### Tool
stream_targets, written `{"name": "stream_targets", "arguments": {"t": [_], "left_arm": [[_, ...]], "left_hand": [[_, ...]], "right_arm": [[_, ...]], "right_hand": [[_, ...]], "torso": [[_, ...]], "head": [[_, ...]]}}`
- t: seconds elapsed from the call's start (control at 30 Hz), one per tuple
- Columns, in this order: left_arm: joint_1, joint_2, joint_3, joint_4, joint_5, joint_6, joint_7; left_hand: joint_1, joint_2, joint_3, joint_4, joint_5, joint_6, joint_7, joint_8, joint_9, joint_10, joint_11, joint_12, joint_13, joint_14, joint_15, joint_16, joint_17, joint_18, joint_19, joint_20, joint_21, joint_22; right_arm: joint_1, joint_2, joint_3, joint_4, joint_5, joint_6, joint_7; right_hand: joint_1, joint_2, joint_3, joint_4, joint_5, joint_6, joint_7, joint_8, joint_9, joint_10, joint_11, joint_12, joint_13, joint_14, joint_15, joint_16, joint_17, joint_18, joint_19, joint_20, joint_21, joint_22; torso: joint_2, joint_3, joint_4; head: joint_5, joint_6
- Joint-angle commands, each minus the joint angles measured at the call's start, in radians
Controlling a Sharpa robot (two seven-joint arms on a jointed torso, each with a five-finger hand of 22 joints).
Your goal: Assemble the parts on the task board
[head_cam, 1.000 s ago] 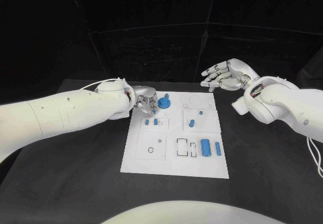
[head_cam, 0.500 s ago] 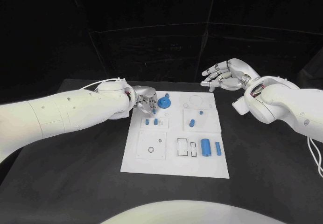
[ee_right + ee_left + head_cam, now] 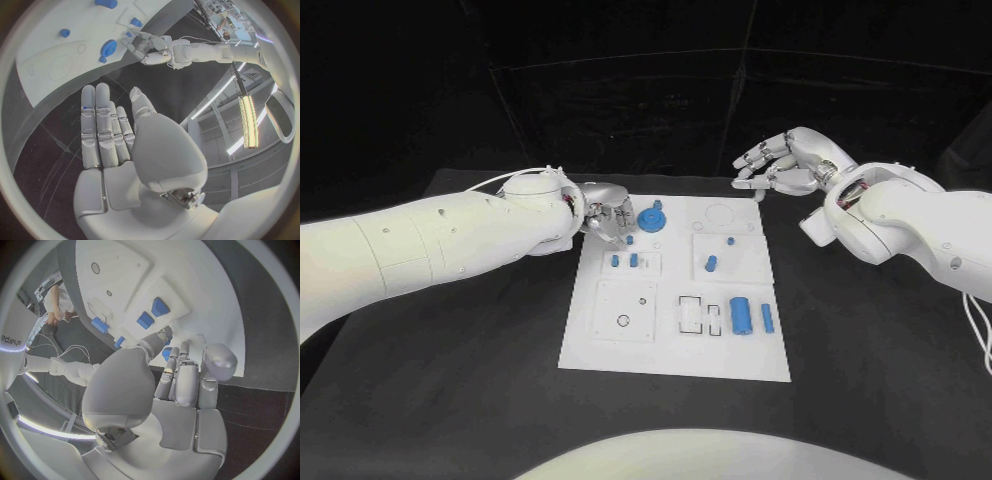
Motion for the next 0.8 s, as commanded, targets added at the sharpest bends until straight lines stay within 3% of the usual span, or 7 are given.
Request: {"name": "stream_targets", "arguments": {"t": [0.03, 0.13, 0.27, 0.4, 0.53, 0.67, 0.8], "left_arm": [[0.001, -0.011, 0.001, 0.002, -0.003, -0.038, 0.003], [0.002, -0.038, 0.002, 0.016, 0.030, -0.061, 0.023], [0.006, -0.082, 0.005, 0.039, 0.210, -0.111, 0.116], [0.010, -0.120, 0.006, 0.059, 0.531, -0.147, 0.266], [0.012, -0.155, 0.006, 0.092, 0.852, -0.158, 0.403], [0.013, -0.181, 0.006, 0.127, 1.054, -0.148, 0.474], [0.013, -0.198, 0.005, 0.157, 1.222, -0.150, 0.492]], "left_hand": [[0.004, -0.006, -0.014, 0.000, -0.001, -0.008, 0.002, 0.001, 0.002, -0.017, 0.002, -0.007, 0.000, 0.018, 0.006, -0.007, -0.003, -0.003, -0.002, 0.010, -0.007, -0.006], [0.008, -0.004, -0.031, 0.002, -0.001, -0.010, 0.005, 0.002, 0.003, -0.040, 0.006, -0.011, 0.000, 0.017, 0.010, -0.010, -0.010, 0.000, -0.005, 0.014, -0.021, -0.018], [0.011, 0.006, -0.046, 0.010, -0.001, 0.009, 0.026, 0.011, 0.007, -0.046, 0.007, -0.003, 0.003, 0.012, 0.011, -0.017, -0.025, 0.008, -0.016, 0.016, -0.058, -0.051], [0.020, 0.025, -0.053, 0.016, 0.000, 0.043, 0.055, 0.023, 0.009, -0.052, 0.017, 0.012, 0.003, -0.062, 0.021, -0.130, -0.216, 0.045, -0.108, 0.025, -0.275, -0.240], [0.012, 0.044, -0.060, 0.032, 0.005, 0.050, 0.063, 0.022, 0.006, -0.048, 0.023, 0.034, 0.005, -0.116, 0.027, -0.198, -0.329, 0.064, -0.164, 0.032, -0.388, -0.334], [0.008, 0.054, -0.064, 0.040, 0.006, 0.063, 0.062, 0.027, 0.006, -0.034, 0.021, 0.056, 0.007, -0.132, 0.026, -0.212, -0.357, 0.066, -0.173, 0.034, -0.402, -0.343], [0.014, 0.064, -0.061, 0.042, 0.007, 0.073, 0.063, 0.032, 0.006, -0.023, 0.021, 0.078, 0.006, -0.197, 0.026, -0.284, -0.477, 0.065, -0.198, 0.035, -0.428, -0.359]], "right_arm": [[0.002, -0.002, 0.001, -0.006, -0.128, 0.059, -0.056], [0.002, -0.001, 0.001, -0.013, -0.259, 0.117, -0.104], [0.001, 0.007, 0.000, -0.018, -0.449, 0.169, -0.149], [-0.004, 0.017, -0.001, -0.020, -0.585, 0.182, -0.175], [-0.012, 0.025, -0.001, -0.019, -0.686, 0.175, -0.192], [-0.022, 0.032, -0.002, -0.021, -0.746, 0.178, -0.200], [-0.034, 0.041, -0.003, -0.021, -0.787, 0.178, -0.206]], "right_hand": [[0.023, 0.010, 0.017, -0.018, -0.027, 0.044, -0.019, 0.013, 0.001, 0.041, -0.016, -0.011, -0.018, 0.073, -0.024, 0.050, 0.024, 0.014, 0.049, -0.022, 0.046, 0.025], [0.034, 0.018, 0.048, -0.034, -0.043, 0.096, -0.037, 0.006, -0.006, 0.099, -0.033, -0.057, -0.049, 0.135, -0.041, 0.113, 0.063, 0.013, 0.086, -0.045, 0.116, 0.071], [0.029, 0.004, 0.078, -0.049, -0.053, 0.129, -0.044, -0.025, -0.009, 0.136, -0.041, -0.129, -0.048, 0.143, -0.044, 0.208, 0.135, -0.013, 0.134, -0.050, 0.288, 0.259], [0.020, -0.008, 0.101, -0.057, -0.060, 0.146, -0.047, -0.057, -0.007, 0.152, -0.041, -0.171, -0.048, 0.141, -0.044, 0.315, 0.224, -0.024, 0.145, -0.048, 0.371, 0.351], [0.015, -0.017, 0.112, -0.062, -0.065, 0.145, -0.045, -0.082, -0.007, 0.139, -0.037, -0.191, -0.048, 0.139, -0.041, 0.361, 0.262, -0.028, 0.148, -0.046, 0.403, 0.386], [0.006, -0.034, 0.117, -0.069, -0.066, 0.136, -0.035, -0.107, -0.007, 0.126, -0.029, -0.204, -0.048, 0.141, -0.034, 0.412, 0.302, -0.033, 0.154, -0.042, 0.437, 0.424], [0.000, -0.037, 0.132, -0.077, -0.068, 0.140, -0.031, -0.128, -0.006, 0.122, -0.026, -0.212, -0.047, 0.141, -0.030, 0.471, 0.349, -0.039, 0.163, -0.037, 0.478, 0.472]], "torso": [[-0.001, -0.0007, -0.0005], [-0.001, 0.0000, -0.0002], [-0.001, 0.0014, -0.0008], [-0.001, 0.0019, -0.0011], [0.000, -0.0007, 0.0004], [0.000, -0.0014, 0.0007], [0.000, -0.0008, -0.0004]], "head": [[0.000, 0.003], [-0.002, 0.005], [-0.016, 0.012], [-0.026, 0.016], [-0.038, 0.023], [-0.041, 0.025], [-0.043, 0.027]]}}
